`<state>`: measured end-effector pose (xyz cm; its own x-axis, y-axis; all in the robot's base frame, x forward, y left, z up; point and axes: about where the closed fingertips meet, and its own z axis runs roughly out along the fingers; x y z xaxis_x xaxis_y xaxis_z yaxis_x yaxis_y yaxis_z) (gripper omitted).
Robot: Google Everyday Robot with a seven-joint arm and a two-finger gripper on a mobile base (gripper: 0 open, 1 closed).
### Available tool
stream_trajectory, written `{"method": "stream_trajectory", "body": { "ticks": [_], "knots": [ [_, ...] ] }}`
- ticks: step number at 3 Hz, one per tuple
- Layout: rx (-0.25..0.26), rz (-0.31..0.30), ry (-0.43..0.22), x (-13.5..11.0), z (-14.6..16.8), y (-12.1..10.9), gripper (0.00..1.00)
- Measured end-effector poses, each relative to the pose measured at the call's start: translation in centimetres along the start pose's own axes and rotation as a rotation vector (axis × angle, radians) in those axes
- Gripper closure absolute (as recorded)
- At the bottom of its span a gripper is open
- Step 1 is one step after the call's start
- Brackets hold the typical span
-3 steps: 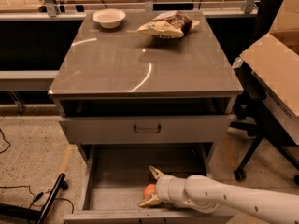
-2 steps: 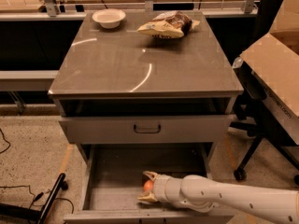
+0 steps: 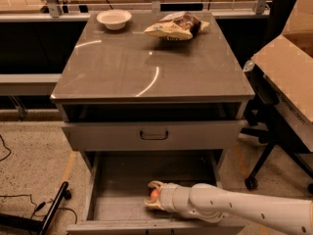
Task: Pick orange from middle drawer and place on counter
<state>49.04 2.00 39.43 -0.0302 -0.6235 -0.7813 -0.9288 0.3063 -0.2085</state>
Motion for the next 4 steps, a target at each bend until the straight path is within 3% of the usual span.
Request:
{"method": "stream_trajectory", "body": {
  "ticks": [3, 4],
  "knots": [
    [0.009, -0.001, -0.021, -0.44, -0.69, -0.37, 1.0],
    [0.007, -0.001, -0.021, -0.47, -0.6, -0.3, 0.82]
  ]
}}
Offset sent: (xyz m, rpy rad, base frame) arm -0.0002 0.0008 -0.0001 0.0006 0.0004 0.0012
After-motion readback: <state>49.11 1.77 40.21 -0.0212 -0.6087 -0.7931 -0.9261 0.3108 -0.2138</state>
